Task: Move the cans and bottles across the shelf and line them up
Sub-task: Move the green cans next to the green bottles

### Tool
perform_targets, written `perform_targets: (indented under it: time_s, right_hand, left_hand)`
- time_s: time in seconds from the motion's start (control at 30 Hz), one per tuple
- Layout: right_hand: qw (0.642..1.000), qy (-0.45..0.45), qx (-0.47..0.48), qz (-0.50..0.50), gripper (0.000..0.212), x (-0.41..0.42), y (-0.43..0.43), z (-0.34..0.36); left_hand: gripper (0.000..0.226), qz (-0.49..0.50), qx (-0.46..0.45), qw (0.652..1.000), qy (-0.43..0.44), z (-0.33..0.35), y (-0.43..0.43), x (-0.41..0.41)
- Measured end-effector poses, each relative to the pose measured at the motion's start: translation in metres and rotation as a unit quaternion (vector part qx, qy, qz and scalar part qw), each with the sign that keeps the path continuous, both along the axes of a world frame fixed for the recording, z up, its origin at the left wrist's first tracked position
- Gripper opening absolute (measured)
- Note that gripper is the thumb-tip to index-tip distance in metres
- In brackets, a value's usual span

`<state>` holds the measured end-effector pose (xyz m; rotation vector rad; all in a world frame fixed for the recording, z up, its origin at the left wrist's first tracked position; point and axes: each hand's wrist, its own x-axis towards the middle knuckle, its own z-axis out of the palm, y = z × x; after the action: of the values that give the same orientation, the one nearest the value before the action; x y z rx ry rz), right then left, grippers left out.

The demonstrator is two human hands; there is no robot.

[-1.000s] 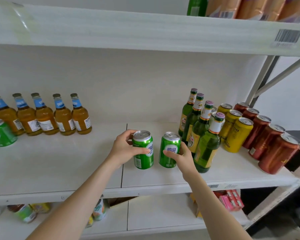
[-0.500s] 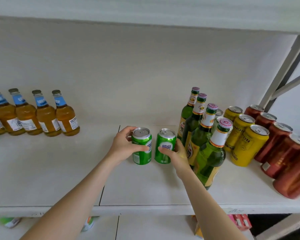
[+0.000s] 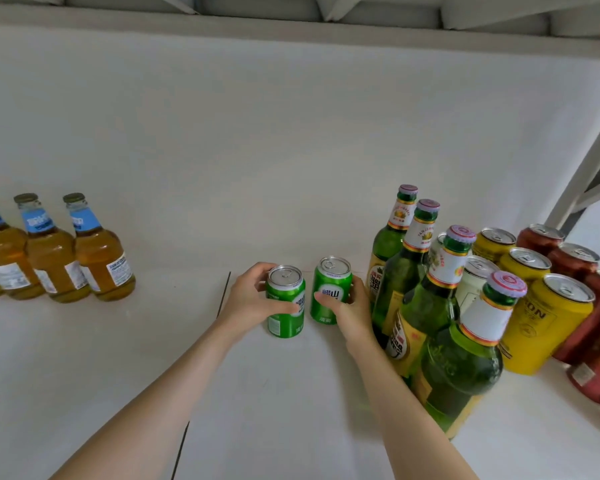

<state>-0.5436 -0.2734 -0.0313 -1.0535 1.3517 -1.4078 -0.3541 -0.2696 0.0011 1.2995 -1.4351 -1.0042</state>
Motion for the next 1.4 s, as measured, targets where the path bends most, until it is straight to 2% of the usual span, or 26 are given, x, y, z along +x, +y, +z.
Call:
perform_targets:
  time_s: [0.53, 0.67, 0.73, 0.8, 0.87, 0.93, 1.03, 1.23, 1.4]
  right_hand:
    - [1.000, 0.004, -0.019, 0.014, 0.060, 0.004, -0.016, -0.011]
    - [0.999, 0.027, -0.025, 0.025, 0.070, -0.001, -0.008, -0.017]
    - [0.999, 0.039, -0.023, 0.024, 0.079, -0.002, 0.001, -0.020]
    - [0.999, 0.036, -0.020, 0.011, 0.081, -0.003, 0.011, -0.021]
    - [0.999, 0.044, -0.014, -0.014, 0.076, -0.002, 0.021, -0.022]
    - [0.998, 0.059, -0.013, -0.031, 0.068, 0.000, 0.030, -0.025]
    - [0.997, 0.076, -0.028, 0.009, 0.063, 0.005, 0.040, -0.027]
    - [0.986, 0.122, -0.051, 0.102, 0.078, 0.014, 0.055, -0.029]
    - [0.988, 0.087, -0.053, 0.114, 0.068, 0.008, 0.074, -0.026]
  left_hand:
    - [0.076, -0.018, -0.013, 1.000, -0.003, -0.011, -0.011, 0.011]
    - [0.075, -0.047, 0.004, 0.999, 0.020, -0.009, -0.009, 0.017]
    - [0.068, -0.061, 0.020, 0.997, 0.043, -0.009, -0.005, 0.022]
    - [0.051, -0.063, 0.048, 0.994, 0.071, -0.008, -0.002, 0.023]
    - [0.037, -0.060, 0.069, 0.993, 0.078, -0.007, 0.000, 0.023]
    - [0.035, -0.059, 0.074, 0.993, 0.075, -0.006, 0.000, 0.023]
    - [0.035, -0.068, 0.080, 0.991, 0.080, -0.006, 0.002, 0.022]
    - [0.038, -0.100, 0.083, 0.989, 0.071, -0.006, 0.018, 0.013]
    - [0.043, -0.124, 0.102, 0.985, 0.054, -0.002, 0.036, -0.003]
